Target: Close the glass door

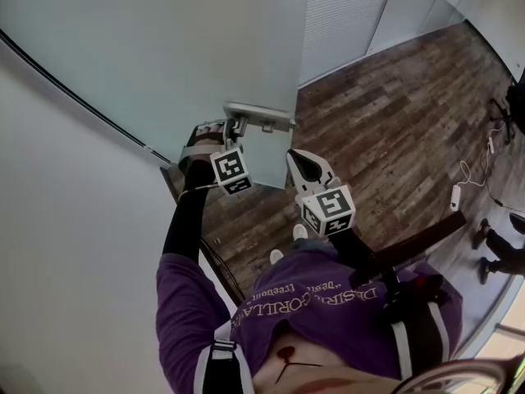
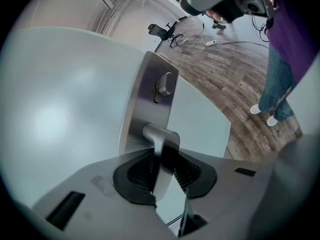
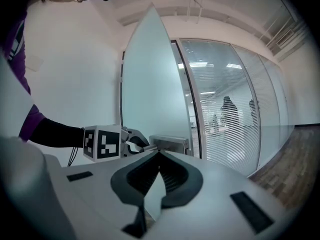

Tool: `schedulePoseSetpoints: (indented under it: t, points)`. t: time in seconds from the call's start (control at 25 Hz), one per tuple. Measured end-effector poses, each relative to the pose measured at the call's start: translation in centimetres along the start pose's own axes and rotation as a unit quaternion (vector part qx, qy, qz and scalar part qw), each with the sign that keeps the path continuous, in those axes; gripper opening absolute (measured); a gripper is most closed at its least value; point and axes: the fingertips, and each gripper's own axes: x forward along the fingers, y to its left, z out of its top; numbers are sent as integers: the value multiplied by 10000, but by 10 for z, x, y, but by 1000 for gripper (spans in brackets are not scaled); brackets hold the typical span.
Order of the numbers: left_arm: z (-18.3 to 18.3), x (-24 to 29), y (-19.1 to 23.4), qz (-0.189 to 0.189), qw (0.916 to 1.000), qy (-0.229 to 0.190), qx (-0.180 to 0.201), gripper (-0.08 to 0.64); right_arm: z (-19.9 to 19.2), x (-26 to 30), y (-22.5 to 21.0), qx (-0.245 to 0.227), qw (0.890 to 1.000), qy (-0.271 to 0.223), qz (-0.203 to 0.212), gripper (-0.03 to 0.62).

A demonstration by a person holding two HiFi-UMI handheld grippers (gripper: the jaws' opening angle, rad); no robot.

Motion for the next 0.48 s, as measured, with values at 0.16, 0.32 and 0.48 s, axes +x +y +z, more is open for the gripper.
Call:
schedulePoseSetpoints:
  t: [0.16, 0.32, 0.48]
  points:
    - [4, 10, 8, 23, 9999, 68, -71, 86, 4, 7, -13, -29, 10000, -9, 42, -11]
    - [9, 21, 18, 55, 9998, 131, -159, 86, 7, 14, -25, -33, 10000, -40, 69, -11]
    - [14, 31, 25, 78, 9996, 199, -163, 86, 10, 19, -36, -14, 9999, -50, 90, -11]
